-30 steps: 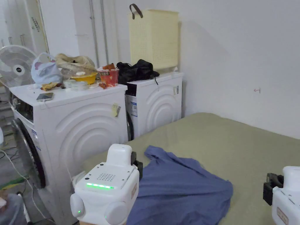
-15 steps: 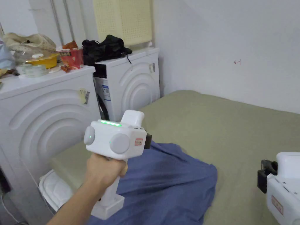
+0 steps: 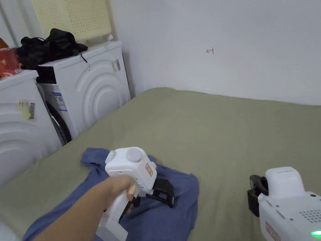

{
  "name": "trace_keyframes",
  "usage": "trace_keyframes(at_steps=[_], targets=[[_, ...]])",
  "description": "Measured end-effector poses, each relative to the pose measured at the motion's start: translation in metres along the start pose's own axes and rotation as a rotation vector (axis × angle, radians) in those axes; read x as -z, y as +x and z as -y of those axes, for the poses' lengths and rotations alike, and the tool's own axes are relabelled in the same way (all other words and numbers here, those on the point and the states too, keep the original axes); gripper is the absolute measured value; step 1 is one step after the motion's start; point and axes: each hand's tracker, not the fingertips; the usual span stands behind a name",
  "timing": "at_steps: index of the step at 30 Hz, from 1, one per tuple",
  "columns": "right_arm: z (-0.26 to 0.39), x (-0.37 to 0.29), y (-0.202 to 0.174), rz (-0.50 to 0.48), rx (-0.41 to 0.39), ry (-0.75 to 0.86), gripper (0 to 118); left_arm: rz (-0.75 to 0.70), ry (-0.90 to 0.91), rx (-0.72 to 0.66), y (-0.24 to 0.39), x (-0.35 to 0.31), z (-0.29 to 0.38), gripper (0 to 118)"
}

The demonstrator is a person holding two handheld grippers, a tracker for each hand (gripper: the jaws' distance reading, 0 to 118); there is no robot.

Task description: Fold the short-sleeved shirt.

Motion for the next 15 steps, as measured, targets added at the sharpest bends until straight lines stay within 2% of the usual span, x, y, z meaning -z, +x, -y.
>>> trace_keyframes(at_steps=[3,4,5,6,7,8,10,13,15], targets=[[0.012,0.001,0.003,0.000,-0.010,-0.022,0,-0.025,0.020,0.005,-0.003,0.010,0.006,107],[0.015,0.000,0.005,-0.003,-0.010,-0.028,0,-0.024,0.044,0.008,-0.004,0.012,0.010,98],[0.017,-0.001,0.007,-0.001,-0.008,-0.031,0,-0.041,0.043,0.004,-0.001,0.008,0.009,72],[0.020,-0.003,0.009,0.005,-0.010,-0.033,0,-0.105,0.038,0.018,0.002,0.000,0.010,24],[0.020,-0.004,0.011,0.012,-0.010,-0.034,0,-0.156,0.080,0.059,0.004,-0.010,0.010,3],[0.021,-0.006,0.015,0.016,-0.003,-0.037,0,-0.089,0.133,0.057,0.002,-0.016,0.010,3],[0.021,-0.012,0.026,0.035,0.018,-0.044,0,-0.066,0.147,-0.020,0.001,-0.034,0.009,3],[0.018,-0.028,0.048,0.097,0.034,-0.037,0,-0.041,0.273,-0.006,0.011,-0.063,0.011,3],[0.016,-0.043,0.066,0.129,0.040,-0.019,0,-0.023,0.290,-0.009,0.030,-0.087,0.007,3]])
